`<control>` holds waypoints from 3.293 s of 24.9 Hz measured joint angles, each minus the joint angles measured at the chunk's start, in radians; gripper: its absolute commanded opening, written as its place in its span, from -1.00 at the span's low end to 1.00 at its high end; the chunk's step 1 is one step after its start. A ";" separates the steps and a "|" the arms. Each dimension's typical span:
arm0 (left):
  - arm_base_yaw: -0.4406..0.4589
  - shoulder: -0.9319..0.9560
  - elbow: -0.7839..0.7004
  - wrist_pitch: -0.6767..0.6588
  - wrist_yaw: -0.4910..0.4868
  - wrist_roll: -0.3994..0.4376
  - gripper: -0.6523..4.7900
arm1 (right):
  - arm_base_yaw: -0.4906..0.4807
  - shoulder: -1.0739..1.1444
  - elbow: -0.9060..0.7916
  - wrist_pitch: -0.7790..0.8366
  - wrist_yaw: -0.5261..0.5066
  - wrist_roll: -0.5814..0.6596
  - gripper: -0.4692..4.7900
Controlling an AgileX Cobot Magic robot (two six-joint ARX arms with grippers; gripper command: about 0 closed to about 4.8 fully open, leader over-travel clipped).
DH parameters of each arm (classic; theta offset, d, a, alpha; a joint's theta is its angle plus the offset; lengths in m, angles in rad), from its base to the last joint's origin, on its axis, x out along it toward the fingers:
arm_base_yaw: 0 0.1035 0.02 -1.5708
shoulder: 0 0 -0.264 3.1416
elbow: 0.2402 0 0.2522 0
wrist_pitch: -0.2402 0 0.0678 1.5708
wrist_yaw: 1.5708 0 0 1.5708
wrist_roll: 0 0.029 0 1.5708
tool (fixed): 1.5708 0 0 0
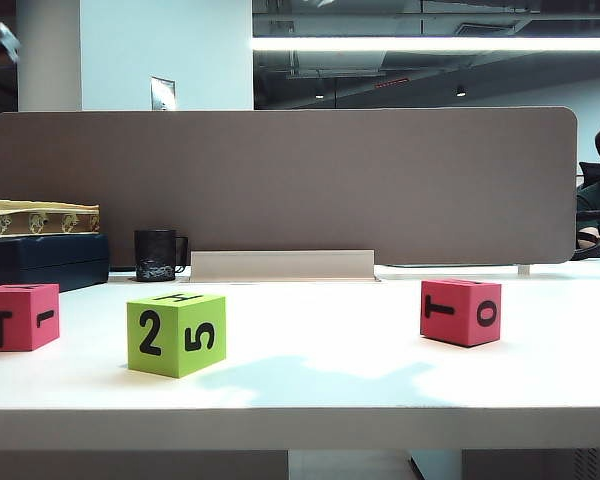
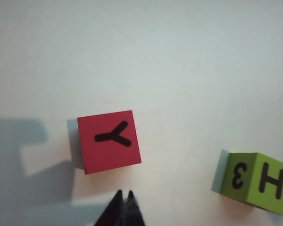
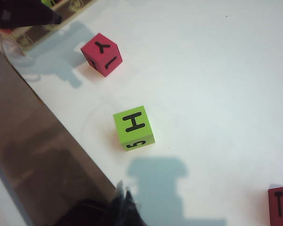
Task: Select the appropriate blocks from the scattered letter blocks on the table and arrange them in a row to spell out "THU".
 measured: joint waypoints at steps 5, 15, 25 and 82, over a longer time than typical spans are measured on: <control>0.000 0.126 0.091 0.010 -0.005 0.000 -0.78 | 0.033 0.140 0.101 -0.038 0.041 -0.027 -0.84; -0.057 0.378 0.264 -0.111 -0.064 0.048 -0.78 | 0.042 0.195 0.129 -0.016 0.107 -0.098 -0.84; -0.063 0.449 0.265 -0.135 -0.105 0.084 -0.78 | 0.043 0.239 0.127 -0.022 0.106 -0.105 -0.84; -0.063 0.642 0.406 -0.079 -0.099 0.090 -0.78 | 0.042 0.240 0.127 -0.057 0.106 -0.104 -0.84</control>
